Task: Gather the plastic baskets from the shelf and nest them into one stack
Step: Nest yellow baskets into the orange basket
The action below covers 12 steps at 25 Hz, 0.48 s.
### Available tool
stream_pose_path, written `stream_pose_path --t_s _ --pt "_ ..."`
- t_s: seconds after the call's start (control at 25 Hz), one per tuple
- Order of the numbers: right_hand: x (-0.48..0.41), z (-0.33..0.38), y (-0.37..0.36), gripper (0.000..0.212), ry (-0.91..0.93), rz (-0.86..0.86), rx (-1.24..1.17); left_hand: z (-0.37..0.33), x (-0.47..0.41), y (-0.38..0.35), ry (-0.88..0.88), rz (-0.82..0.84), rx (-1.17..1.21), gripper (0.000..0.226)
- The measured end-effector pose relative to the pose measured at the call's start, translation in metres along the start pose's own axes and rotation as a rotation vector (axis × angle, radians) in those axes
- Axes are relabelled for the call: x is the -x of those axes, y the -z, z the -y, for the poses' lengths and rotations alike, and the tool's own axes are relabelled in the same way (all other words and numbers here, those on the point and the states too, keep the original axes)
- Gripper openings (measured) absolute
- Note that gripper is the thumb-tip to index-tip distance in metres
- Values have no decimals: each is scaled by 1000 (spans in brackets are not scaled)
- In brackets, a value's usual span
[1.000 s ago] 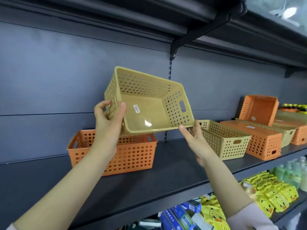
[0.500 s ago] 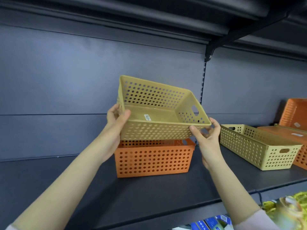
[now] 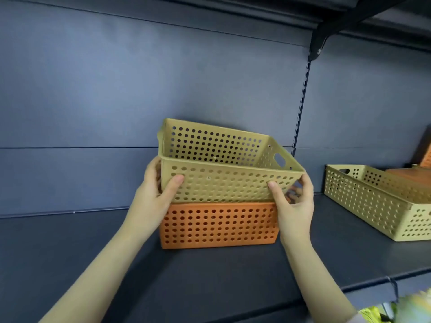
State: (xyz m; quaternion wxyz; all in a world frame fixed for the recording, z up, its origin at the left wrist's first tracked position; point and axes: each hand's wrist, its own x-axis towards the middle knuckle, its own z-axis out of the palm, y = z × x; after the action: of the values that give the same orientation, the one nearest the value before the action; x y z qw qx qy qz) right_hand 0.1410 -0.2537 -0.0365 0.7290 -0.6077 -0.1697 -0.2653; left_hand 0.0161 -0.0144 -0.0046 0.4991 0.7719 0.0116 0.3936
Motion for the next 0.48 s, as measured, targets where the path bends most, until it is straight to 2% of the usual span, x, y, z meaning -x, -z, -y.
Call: stream_pose_path --t_s 0.12,0.32,0.48 --pt "7 -12 1 57 28 12 56 16 9 -2 -20 -29 63 61" --pt "10 -17 8 59 107 40 119 17 24 -9 -39 -58 148 70" --pt "9 -18 10 69 147 72 119 19 30 -11 -57 -173 136 60"
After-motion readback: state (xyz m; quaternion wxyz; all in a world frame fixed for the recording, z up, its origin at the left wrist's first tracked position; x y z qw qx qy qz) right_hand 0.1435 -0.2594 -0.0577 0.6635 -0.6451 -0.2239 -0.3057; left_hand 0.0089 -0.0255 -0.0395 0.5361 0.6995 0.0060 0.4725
